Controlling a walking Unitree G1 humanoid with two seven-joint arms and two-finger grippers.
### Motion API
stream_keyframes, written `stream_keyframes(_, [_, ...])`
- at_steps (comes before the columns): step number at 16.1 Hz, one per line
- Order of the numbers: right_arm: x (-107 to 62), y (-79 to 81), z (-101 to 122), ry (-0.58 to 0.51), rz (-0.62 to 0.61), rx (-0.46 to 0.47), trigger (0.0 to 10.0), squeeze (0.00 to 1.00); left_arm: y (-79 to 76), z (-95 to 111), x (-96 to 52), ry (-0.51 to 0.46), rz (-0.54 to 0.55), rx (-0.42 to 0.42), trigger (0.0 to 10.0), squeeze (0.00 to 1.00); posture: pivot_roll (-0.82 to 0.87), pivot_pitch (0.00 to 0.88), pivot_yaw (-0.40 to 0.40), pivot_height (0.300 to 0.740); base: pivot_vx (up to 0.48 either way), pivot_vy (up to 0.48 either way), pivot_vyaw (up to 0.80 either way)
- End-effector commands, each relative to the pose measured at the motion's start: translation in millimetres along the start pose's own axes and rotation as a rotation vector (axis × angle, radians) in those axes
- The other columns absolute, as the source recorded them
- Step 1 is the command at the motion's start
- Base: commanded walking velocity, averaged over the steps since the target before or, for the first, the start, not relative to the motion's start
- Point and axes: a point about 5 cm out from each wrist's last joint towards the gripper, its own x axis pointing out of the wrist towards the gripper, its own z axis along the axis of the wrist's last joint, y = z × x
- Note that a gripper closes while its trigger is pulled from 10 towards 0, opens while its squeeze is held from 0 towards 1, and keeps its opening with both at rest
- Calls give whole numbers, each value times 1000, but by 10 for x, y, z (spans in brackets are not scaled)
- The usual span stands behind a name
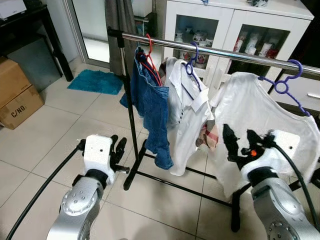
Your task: Hang hanger
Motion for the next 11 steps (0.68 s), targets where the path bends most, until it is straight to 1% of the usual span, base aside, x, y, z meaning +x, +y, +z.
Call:
stream_keyframes(1, [-3, -20, -53, 83, -110, 16, 10000, 0, -35, 83, 20, -17, -7, -10, 10000, 0, 22, 0, 9, 740, 0, 0, 0])
stream_keyframes(2, [-32, -78, -130, 181, -234, 8, 10000, 0, -44, 96, 39, -17, -11, -20, 10000, 0, 22, 0, 9, 740, 0, 0, 0])
stream_keyframes(4, [22, -23, -103, 174, -162, 18, 10000, 0, -67, 136, 93, -17, -26, -45, 10000, 0, 18, 0, 11, 740, 0, 0, 0])
stream_keyframes(7, [41, 15, -95, 186, -155, -6, 10000, 0, -83, 169, 138, -29, -28, -47, 10000, 0, 10, 0, 20, 740, 0, 0, 0])
stream_keyframes(9, [67, 103, -57, 192, -123, -25, 10000, 0, -76, 181, 169, -27, -28, -46, 10000, 0, 5, 0, 27, 740, 0, 0, 0])
stream_keyframes(11, [86, 121, -28, 177, -114, -32, 10000, 0, -74, 185, 181, -22, -32, -52, 10000, 0, 13, 0, 24, 740, 0, 0, 0])
